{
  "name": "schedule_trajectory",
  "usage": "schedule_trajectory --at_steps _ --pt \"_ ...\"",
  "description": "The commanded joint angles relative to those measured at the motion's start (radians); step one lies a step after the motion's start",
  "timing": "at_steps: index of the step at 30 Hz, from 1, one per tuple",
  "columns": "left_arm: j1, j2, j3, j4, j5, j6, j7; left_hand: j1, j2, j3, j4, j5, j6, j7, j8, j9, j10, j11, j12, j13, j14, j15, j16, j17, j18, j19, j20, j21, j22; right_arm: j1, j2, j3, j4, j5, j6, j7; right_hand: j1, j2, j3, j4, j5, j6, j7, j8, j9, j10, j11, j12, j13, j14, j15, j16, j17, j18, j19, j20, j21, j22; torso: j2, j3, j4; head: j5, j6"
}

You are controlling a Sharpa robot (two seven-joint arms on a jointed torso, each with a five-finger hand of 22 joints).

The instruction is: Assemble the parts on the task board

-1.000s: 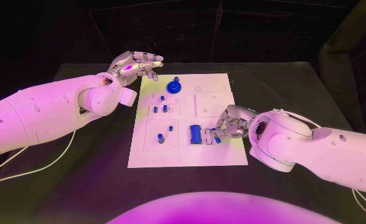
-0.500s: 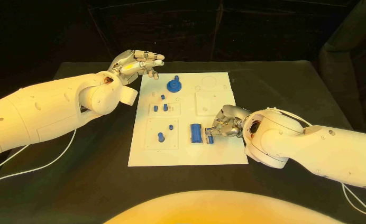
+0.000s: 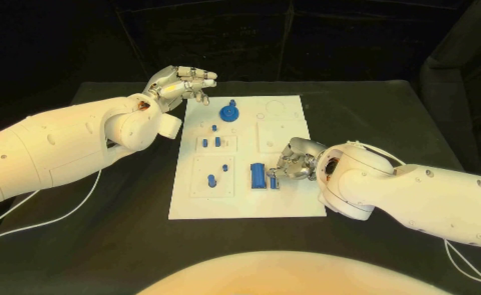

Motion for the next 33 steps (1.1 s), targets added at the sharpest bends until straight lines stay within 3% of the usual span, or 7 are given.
schedule_trajectory --at_steps 1,7,25,33 --pt "0.002 0.001 0.001 0.001 0.003 0.013 0.002 -0.007 0.001 -0.005 0.002 0.003 -0.001 0.004 0.007 0.001 -0.008 0.002 0.004 -0.001 -0.007 0.002 0.006 -0.002 0.006 -0.003 0.003 -0.005 0.000 0.001 0.002 0.000 -0.005 -0.019 0.012 -0.045 -0.022 -0.002 -0.008 0.012 -0.056 0.006 0.001 -0.002 0.004 0.006 0.004 -0.002 -0.001 0.069 -0.005 0.002 0.093 -0.013 0.003 -0.002 0.006 0.001 0.000 -0.0002 -0.0005 0.000 0.000" --pt "0.002 0.001 0.001 0.001 0.003 0.014 0.000 -0.007 0.001 -0.005 0.002 0.003 -0.001 0.004 0.007 0.001 -0.008 0.002 0.004 -0.001 -0.007 0.002 0.006 -0.002 0.006 -0.003 0.003 -0.005 0.000 0.001 0.002 0.000 -0.010 -0.044 0.021 -0.055 -0.062 -0.010 -0.038 0.016 -0.125 0.002 0.005 -0.006 0.010 0.003 0.009 -0.009 -0.004 0.068 -0.001 -0.001 0.088 -0.013 0.002 0.002 0.005 0.002 0.000 -0.0002 -0.0004 0.000 0.000" --pt "0.002 0.000 0.001 0.000 0.003 0.014 -0.002 -0.009 0.000 -0.006 0.002 0.003 -0.002 0.004 0.008 0.001 -0.010 0.001 0.006 -0.002 -0.009 0.002 0.007 -0.003 0.006 -0.004 0.003 -0.006 0.000 0.001 -0.009 0.000 -0.001 -0.099 0.026 -0.056 -0.035 -0.009 -0.046 -0.007 -0.146 0.001 0.005 -0.007 0.019 0.001 0.009 -0.012 -0.003 0.067 -0.001 -0.003 0.086 -0.013 0.002 0.002 0.004 0.002 0.000 0.0005 -0.0013 -0.002 -0.001" --pt "0.002 -0.001 0.001 0.001 0.003 0.014 -0.002 -0.009 0.000 -0.006 0.002 0.003 -0.002 0.004 0.008 0.001 -0.010 0.001 0.006 -0.002 -0.009 0.002 0.007 -0.003 0.006 -0.004 0.003 -0.006 0.000 0.001 -0.024 0.000 0.012 -0.105 0.025 -0.023 -0.068 -0.016 -0.086 0.004 -0.268 -0.002 0.006 -0.010 0.030 -0.001 0.011 -0.017 -0.002 0.067 0.001 -0.006 0.082 -0.012 -0.001 0.004 0.001 -0.002 0.000 0.0003 -0.0006 -0.002 -0.001"
